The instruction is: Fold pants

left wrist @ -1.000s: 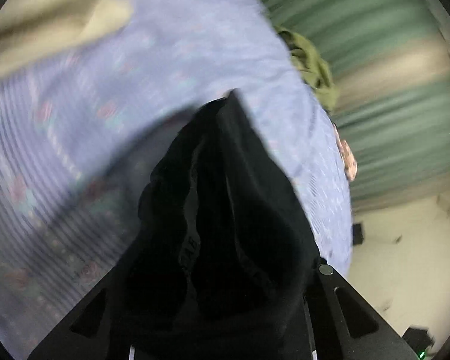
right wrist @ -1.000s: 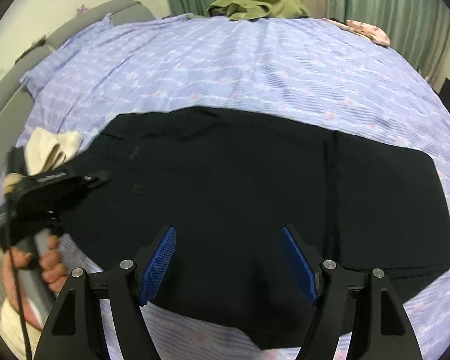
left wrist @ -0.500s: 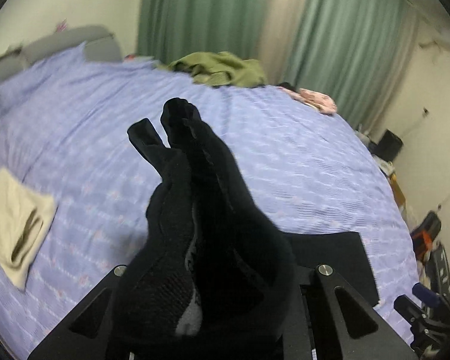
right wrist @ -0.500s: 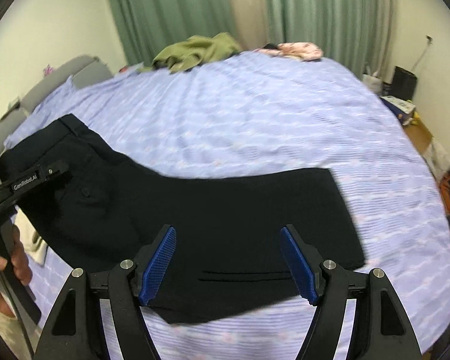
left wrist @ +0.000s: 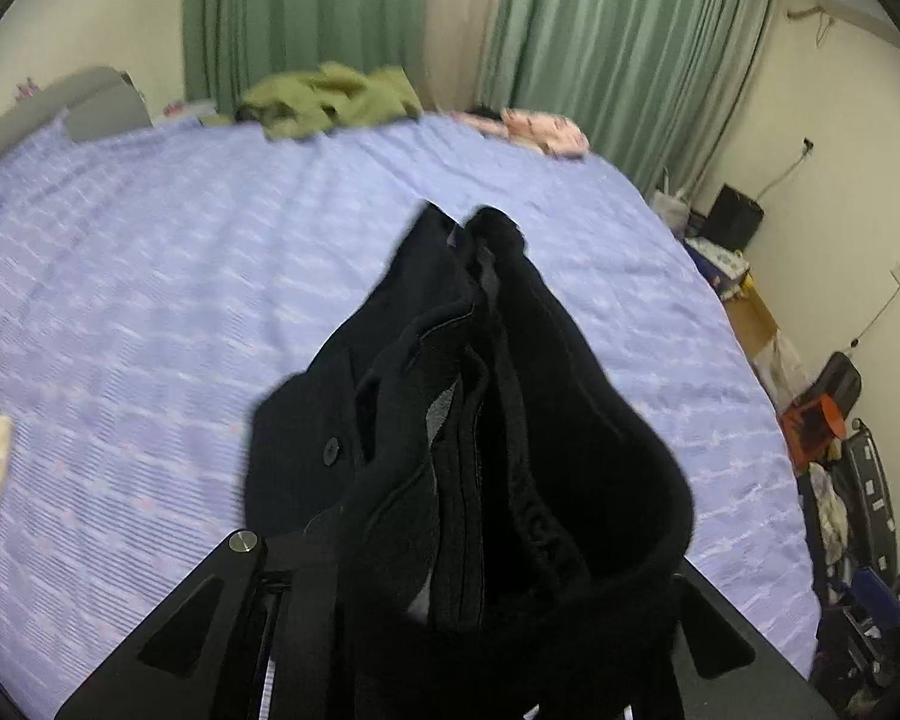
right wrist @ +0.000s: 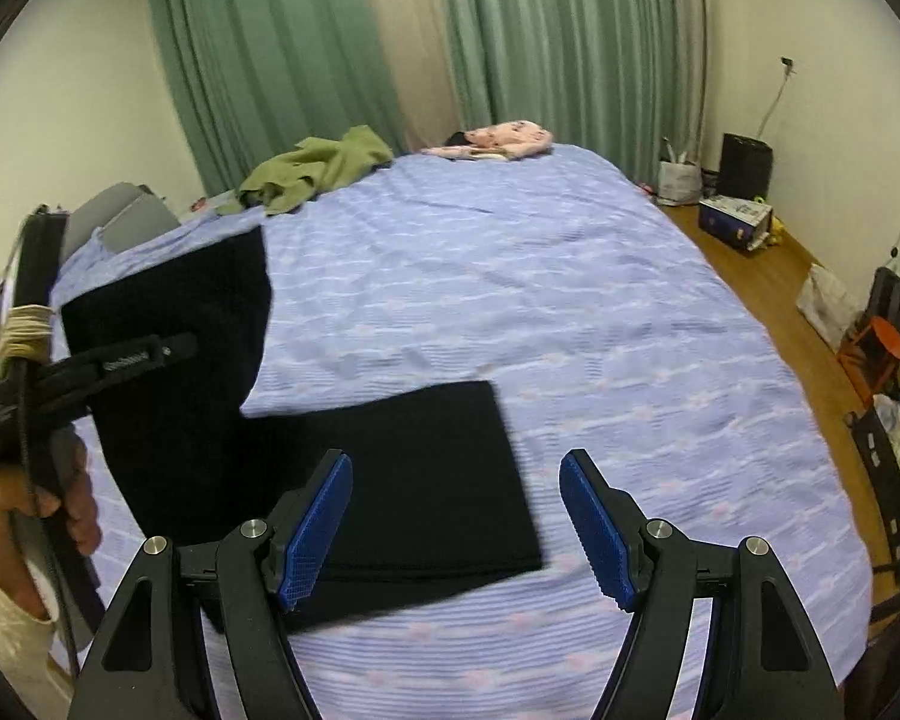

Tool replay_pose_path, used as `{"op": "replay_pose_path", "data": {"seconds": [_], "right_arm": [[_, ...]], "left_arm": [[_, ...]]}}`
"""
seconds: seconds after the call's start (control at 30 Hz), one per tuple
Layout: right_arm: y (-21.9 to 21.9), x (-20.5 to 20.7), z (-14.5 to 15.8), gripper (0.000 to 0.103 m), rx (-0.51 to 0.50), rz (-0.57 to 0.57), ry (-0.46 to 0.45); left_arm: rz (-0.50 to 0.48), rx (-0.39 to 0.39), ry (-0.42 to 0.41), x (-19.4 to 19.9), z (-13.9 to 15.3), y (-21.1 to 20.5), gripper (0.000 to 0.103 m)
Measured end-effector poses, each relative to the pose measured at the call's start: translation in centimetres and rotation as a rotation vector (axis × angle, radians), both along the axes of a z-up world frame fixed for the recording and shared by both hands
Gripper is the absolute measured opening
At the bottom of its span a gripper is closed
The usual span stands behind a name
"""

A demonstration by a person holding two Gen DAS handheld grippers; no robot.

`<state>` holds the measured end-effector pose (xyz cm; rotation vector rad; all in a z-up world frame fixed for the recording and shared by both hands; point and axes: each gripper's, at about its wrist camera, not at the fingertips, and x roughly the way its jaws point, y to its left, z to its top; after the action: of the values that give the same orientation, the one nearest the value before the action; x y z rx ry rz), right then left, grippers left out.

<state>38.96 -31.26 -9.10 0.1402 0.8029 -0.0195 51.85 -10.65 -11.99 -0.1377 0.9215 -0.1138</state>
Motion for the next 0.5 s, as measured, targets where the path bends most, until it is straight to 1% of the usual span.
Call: {"op": "replay_pose_path", "data": {"seconds": [0.13,0.2,0.33,0.43,0.47,0.5], "right_arm": [[-4.5,0.1,-2.4,0.073,0.013,-0.019,0.045],[-5.8,0.3,-3.7,0.073,0.003,-0.019,0.069],[-8.6,0.4,-6.6,0.073,0.016,-0.021,0.118],[-10.0,0.2,-8.0,0.073,0.014,-0.03,0.146],[-10.6,0.2,-8.4,0.073,0.013,-0.037,0.157],[-11.0,0.1,-8.7,0.073,0.015,-0.045,0.164]], "left_arm": [[-0.039,0.03,0.06,0.9,-3.3,-5.6,0.017],[-0.053,0.056,0.09,1.0,-5.3,-8.3,0.017],[-0.068,0.09,0.147,1.0,-8.8,-11.5,0.017],[-0.069,0.099,0.174,0.7,-10.0,-13.1,0.018],[-0.07,0.105,0.177,0.7,-10.1,-13.6,0.021],[-0.077,0.109,0.186,0.6,-10.2,-14.0,0.03]]}}
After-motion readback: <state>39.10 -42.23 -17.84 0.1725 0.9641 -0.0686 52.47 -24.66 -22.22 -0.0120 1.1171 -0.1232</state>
